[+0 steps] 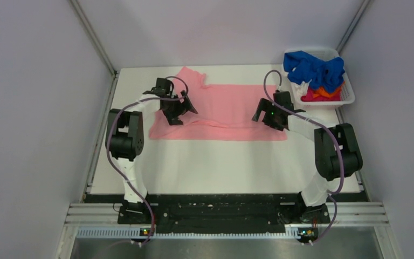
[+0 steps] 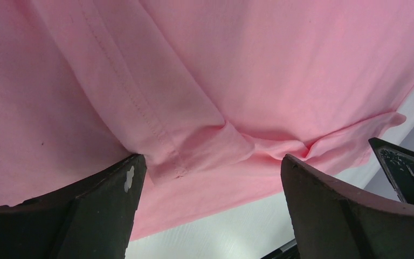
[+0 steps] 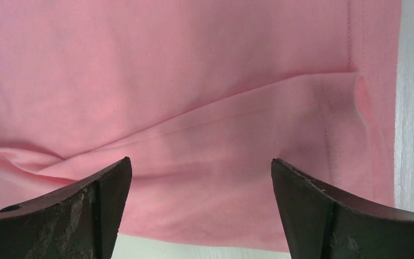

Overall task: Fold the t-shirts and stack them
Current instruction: Fold the flattened tshirt in 1/3 of the way

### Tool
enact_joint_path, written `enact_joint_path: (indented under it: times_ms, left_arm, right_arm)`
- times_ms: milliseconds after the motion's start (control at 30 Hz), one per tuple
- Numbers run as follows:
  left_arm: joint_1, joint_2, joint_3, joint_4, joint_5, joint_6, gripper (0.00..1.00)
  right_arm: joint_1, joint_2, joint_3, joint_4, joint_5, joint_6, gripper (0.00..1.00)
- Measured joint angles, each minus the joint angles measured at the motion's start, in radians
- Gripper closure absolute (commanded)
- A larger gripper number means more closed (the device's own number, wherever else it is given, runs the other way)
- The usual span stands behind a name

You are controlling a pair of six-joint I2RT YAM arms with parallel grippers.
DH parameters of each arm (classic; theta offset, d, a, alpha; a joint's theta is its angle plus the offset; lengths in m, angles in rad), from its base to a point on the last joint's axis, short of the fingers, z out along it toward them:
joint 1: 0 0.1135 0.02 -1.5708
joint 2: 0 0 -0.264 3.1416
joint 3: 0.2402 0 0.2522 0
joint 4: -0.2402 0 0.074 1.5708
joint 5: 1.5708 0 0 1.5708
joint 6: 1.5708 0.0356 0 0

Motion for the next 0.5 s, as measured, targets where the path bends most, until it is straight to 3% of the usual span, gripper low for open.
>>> enact_joint_path:
  times_ms: [200, 500]
  left_arm:
    - [0.0, 0.044, 0.056, 0.016, 0.016, -0.018, 0.01]
    - [0.0, 0.18, 0.216, 0.168, 0.099, -0.107, 0.01]
  right_arm:
    - [0.0, 0.002, 0.0, 0.002, 0.019, -0.001, 0.01]
    - [-0.001, 0.005, 0.0, 0.001, 0.032, -0.007, 0.01]
